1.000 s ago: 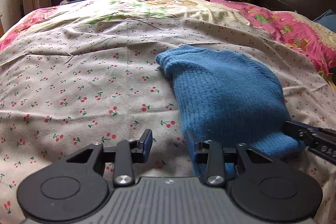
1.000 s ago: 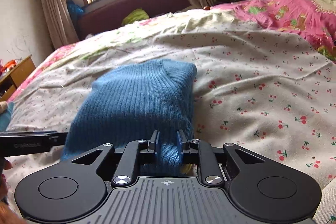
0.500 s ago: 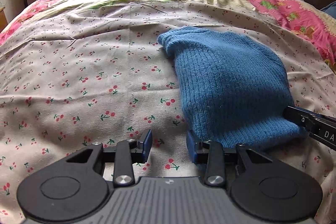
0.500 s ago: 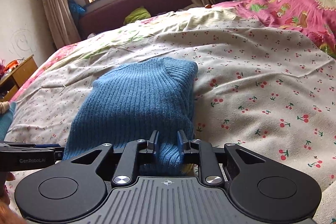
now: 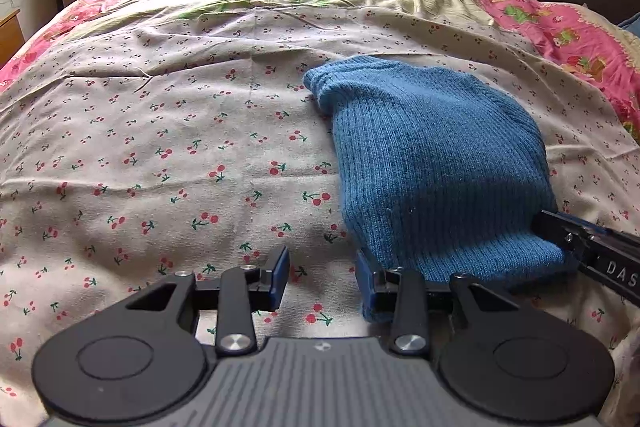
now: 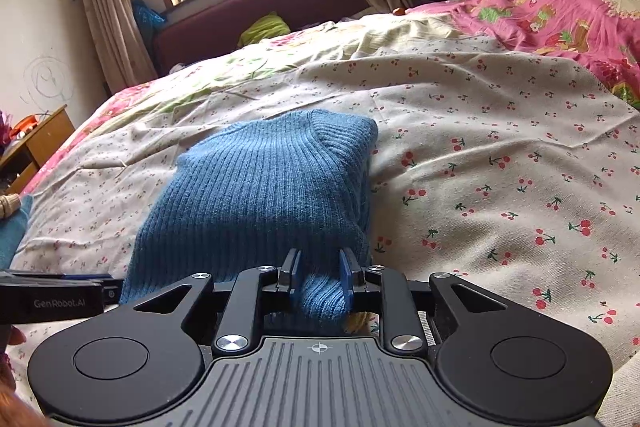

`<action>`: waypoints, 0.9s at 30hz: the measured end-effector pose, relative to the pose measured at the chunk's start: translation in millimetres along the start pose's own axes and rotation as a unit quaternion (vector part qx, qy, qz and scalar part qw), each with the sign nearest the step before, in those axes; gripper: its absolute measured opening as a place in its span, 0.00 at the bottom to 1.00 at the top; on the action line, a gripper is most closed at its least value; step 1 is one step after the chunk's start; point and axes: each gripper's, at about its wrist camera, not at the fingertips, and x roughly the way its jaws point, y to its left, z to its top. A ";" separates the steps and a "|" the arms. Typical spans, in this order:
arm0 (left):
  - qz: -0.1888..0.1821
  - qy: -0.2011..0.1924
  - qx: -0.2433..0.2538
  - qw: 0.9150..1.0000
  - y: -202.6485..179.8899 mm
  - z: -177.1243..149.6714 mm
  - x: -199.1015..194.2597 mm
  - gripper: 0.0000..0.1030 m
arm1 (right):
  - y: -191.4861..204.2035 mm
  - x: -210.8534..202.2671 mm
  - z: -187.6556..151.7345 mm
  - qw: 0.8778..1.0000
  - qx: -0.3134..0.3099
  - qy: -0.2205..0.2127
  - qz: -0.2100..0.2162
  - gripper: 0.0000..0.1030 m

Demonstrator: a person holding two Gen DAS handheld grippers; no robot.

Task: Fold small clothes

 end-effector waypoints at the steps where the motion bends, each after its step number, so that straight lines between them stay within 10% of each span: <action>1: 0.001 0.000 0.001 1.000 -0.1 -0.3 -0.1 0.45 | -0.2 -1.7 0.0 1.000 0.001 -0.003 0.000 0.23; 16: -0.010 -0.001 -0.024 1.000 4.5 -3.4 -10.4 0.52 | 7.8 -10.2 -3.0 1.000 -0.009 -0.007 -0.009 0.33; 27: 0.006 -0.014 -0.020 1.000 7.3 -15.7 -32.0 0.85 | 31.2 -47.5 -14.6 0.999 -0.020 -0.031 -0.016 0.34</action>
